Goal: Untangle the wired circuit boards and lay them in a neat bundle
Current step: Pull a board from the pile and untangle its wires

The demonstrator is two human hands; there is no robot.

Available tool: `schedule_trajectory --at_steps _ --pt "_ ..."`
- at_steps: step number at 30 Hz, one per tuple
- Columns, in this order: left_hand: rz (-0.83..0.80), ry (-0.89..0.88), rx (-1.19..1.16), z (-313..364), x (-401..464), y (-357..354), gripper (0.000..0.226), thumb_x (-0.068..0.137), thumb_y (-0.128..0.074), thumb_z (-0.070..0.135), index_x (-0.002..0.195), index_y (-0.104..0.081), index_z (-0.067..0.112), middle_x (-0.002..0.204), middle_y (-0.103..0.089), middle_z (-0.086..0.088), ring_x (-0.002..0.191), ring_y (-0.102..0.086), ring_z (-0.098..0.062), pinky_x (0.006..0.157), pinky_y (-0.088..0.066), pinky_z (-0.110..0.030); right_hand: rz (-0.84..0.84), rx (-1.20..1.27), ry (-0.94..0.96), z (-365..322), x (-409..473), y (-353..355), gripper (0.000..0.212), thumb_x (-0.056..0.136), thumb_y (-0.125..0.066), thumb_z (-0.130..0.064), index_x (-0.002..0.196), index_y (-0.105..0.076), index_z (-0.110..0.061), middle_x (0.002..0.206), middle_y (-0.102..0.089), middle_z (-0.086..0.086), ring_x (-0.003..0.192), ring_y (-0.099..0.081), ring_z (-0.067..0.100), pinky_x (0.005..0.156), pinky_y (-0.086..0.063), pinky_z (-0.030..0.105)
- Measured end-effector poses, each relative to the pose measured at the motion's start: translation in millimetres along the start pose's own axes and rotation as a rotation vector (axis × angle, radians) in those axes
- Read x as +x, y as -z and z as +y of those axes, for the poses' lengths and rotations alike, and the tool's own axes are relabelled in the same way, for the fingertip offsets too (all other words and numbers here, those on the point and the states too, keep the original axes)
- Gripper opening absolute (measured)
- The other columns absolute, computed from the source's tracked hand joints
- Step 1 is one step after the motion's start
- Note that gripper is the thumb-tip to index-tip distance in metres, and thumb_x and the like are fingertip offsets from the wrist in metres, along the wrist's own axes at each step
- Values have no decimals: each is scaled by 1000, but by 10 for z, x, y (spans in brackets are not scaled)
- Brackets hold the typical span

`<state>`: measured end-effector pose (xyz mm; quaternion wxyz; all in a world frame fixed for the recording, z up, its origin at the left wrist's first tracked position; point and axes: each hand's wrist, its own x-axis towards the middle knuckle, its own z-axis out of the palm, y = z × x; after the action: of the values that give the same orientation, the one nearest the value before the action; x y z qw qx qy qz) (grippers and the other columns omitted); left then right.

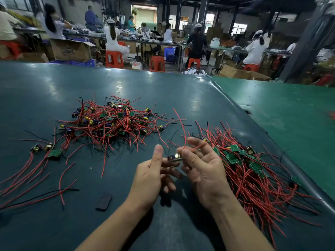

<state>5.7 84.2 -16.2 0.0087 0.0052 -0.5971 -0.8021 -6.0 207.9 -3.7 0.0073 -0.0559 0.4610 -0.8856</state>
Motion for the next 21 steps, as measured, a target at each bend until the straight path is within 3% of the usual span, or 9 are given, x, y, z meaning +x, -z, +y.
schedule_trajectory --at_steps 3,7,10,15,18,21 --pt "-22 28 -38 14 12 31 39 75 -63 45 76 -72 6 67 -65 -16 41 -52 -14 37 -37 -19 -63 43 -30 -28 -16 11 50 67 -70 -1 116 -61 -9 83 -65 10 71 -67 18 60 -58 32" --pt "26 -5 -201 20 13 64 25 72 -70 32 73 -76 8 68 -66 -11 49 -55 -13 46 -45 -20 -32 4 -18 -32 -32 -4 26 67 -71 -2 90 -76 -13 78 -68 5 67 -64 12 61 -53 19" --pt "82 -34 -259 14 39 81 14 68 -71 21 75 -78 11 76 -73 -8 59 -66 -13 54 -54 -20 50 -50 29 2 -27 -15 18 67 -71 0 80 -69 -11 73 -68 2 65 -64 11 59 -53 20" --pt "131 22 -360 9 84 94 27 69 -70 15 94 -72 8 78 -73 -7 61 -68 -11 59 -55 -19 30 -177 54 46 -18 22 34 79 -61 18 69 -70 -14 74 -70 4 71 -67 12 67 -55 22" --pt "104 62 -416 21 105 116 24 69 -68 16 91 -73 7 77 -73 -6 62 -67 -9 59 -55 -19 -39 -259 95 33 -29 24 40 78 -59 22 75 -77 -13 82 -74 8 79 -70 17 73 -54 23" --pt "79 88 -421 39 111 128 22 72 -67 20 87 -73 5 75 -69 -7 61 -63 -12 56 -53 -20 -28 -163 4 52 -16 35 26 86 -59 11 84 -77 -8 84 -73 15 69 -70 21 62 -56 24"
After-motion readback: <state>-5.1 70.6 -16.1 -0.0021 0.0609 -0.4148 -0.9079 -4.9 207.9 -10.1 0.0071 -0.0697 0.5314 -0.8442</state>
